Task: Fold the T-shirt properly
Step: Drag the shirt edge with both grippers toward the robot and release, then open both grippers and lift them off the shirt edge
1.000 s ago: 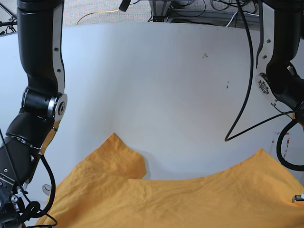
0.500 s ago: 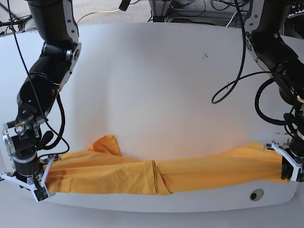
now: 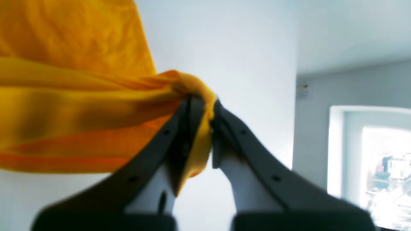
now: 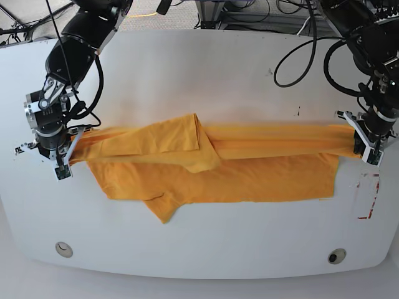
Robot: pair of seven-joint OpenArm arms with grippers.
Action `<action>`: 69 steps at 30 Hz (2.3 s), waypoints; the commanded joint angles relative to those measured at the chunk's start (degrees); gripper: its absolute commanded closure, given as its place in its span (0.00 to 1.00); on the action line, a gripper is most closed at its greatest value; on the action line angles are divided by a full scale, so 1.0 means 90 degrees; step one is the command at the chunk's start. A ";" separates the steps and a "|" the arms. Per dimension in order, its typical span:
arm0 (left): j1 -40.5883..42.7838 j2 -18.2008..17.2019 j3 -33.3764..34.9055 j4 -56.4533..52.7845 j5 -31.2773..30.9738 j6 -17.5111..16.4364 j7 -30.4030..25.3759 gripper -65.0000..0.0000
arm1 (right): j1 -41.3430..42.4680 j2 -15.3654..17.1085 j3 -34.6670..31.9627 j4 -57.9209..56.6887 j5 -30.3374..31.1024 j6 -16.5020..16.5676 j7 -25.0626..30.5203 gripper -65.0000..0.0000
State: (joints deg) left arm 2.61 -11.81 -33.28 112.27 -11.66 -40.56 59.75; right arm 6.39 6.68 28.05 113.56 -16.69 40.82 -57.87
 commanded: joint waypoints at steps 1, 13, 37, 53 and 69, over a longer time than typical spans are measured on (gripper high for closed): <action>0.0252 -0.0138 -0.0234 0.0122 0.0197 0.0062 -0.0021 1.00 | -0.0188 -0.0044 0.0258 0.0125 -0.0192 -0.0091 0.0017 1.00; 0.1678 -0.0128 -0.0303 0.0112 0.0197 0.0062 -0.0050 1.00 | -0.1546 -0.0678 0.0746 0.0115 -0.0182 -0.0091 0.0027 1.00; 0.2332 -0.0157 -0.0351 0.0131 0.0187 0.0062 -0.0011 0.32 | -0.3099 -0.1196 0.1420 0.0193 0.1410 -0.0091 -0.0022 0.35; 0.1717 -0.0138 -0.1240 -0.0279 -0.0341 0.0062 -0.0030 0.32 | -0.3265 -0.0805 0.2612 0.0144 0.4272 -0.0091 -0.0257 0.41; 0.2206 0.0331 -0.0625 -0.0377 -0.0331 0.0062 -0.0040 0.32 | -0.3392 -0.0659 0.2553 0.0135 0.5161 -0.0091 -0.1028 0.49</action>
State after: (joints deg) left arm 22.76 -7.81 -38.52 108.33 -14.28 -40.14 60.36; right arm -23.88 0.03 50.92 113.91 29.78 40.01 -67.96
